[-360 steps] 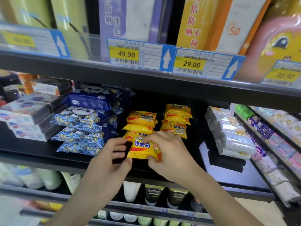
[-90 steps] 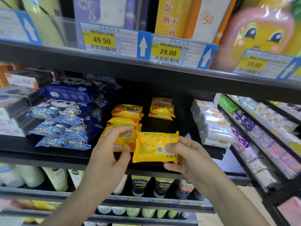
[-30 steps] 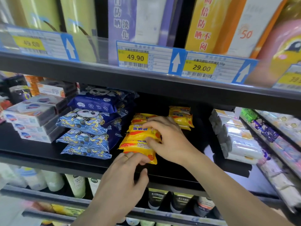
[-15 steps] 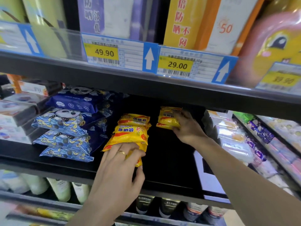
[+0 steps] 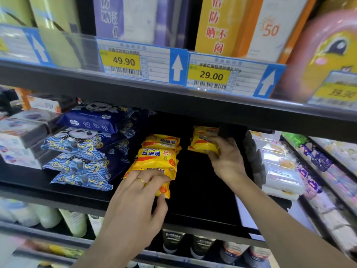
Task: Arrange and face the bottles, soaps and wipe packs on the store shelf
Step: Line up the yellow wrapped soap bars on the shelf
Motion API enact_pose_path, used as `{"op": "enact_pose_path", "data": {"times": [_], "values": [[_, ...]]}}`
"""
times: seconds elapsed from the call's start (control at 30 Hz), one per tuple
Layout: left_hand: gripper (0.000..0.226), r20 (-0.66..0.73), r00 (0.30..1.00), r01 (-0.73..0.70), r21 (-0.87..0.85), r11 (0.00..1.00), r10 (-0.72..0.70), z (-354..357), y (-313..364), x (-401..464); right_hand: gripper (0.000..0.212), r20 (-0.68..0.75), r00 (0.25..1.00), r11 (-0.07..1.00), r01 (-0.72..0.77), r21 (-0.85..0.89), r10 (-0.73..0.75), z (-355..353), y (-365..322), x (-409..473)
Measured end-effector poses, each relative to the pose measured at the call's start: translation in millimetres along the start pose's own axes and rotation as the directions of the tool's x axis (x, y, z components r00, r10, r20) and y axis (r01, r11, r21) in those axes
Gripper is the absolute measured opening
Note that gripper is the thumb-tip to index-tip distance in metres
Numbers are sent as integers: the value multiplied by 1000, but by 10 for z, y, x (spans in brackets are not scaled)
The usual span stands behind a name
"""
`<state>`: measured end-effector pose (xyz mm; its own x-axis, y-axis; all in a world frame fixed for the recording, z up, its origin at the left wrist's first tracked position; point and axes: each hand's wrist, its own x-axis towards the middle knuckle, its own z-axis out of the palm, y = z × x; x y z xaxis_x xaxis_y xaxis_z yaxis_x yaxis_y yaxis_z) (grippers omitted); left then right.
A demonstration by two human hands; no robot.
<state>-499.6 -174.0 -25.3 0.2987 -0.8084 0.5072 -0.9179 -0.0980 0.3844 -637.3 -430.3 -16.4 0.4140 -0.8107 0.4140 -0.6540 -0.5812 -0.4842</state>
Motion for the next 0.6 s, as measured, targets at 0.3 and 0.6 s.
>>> {"op": "enact_pose_path", "data": {"times": [0.3, 0.6], "values": [[42, 271, 928, 374, -656, 656, -257, -155, 229, 21, 47, -114, 973, 948, 222, 227, -200, -501, -358, -1156], [18, 427, 855, 518, -712, 475, -294, 38, 469, 33, 50, -83, 950, 921, 312, 234, -301, -503, -499, -1744]]}}
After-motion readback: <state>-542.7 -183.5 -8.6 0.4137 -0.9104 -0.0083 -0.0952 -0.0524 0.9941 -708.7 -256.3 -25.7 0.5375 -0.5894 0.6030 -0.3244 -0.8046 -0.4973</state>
